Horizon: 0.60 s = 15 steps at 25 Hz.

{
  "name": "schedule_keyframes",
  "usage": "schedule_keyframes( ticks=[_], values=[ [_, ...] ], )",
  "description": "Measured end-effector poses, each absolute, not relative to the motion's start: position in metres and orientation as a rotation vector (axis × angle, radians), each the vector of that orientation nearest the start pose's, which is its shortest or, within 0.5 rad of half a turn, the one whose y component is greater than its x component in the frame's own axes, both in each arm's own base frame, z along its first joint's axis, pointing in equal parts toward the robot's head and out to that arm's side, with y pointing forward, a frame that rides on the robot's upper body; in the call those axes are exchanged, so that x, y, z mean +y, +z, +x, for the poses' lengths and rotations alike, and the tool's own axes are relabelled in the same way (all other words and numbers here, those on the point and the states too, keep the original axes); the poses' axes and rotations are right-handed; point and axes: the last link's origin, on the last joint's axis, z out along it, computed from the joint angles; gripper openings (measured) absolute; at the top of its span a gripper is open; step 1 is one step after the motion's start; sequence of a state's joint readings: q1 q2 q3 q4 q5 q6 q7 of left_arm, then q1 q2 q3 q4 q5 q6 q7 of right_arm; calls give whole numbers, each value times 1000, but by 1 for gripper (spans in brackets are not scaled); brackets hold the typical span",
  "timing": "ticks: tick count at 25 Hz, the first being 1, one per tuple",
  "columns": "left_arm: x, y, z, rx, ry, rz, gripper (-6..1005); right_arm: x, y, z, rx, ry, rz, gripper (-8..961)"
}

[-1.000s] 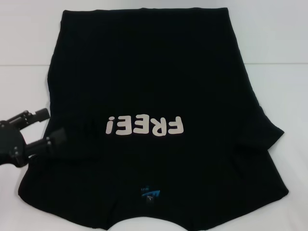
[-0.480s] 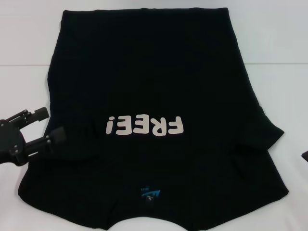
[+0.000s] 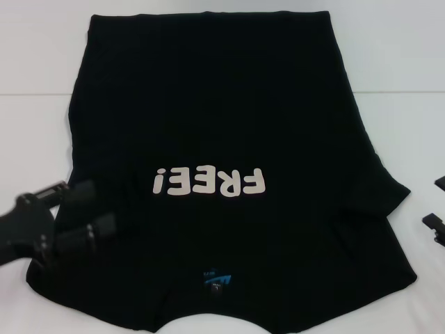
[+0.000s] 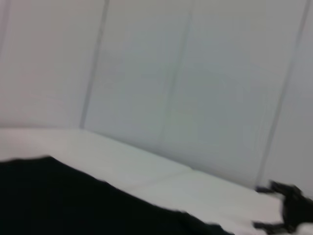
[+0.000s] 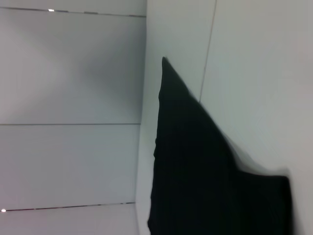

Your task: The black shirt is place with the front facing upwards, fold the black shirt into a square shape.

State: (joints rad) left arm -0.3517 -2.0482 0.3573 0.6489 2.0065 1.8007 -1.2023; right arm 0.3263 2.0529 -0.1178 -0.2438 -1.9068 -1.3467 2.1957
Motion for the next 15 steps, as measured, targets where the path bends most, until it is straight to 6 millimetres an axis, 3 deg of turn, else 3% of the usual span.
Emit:
schedule_keyframes(
  ticks=[7, 15],
  values=[
    [262, 41, -317, -593, -802, -2651, 807, 280, -3, 374, 2164, 1381, -1215, 931],
    [262, 42, -317, -595, -792, -2667, 806, 287, -8, 374, 2169, 1346, -1187, 931]
  ],
)
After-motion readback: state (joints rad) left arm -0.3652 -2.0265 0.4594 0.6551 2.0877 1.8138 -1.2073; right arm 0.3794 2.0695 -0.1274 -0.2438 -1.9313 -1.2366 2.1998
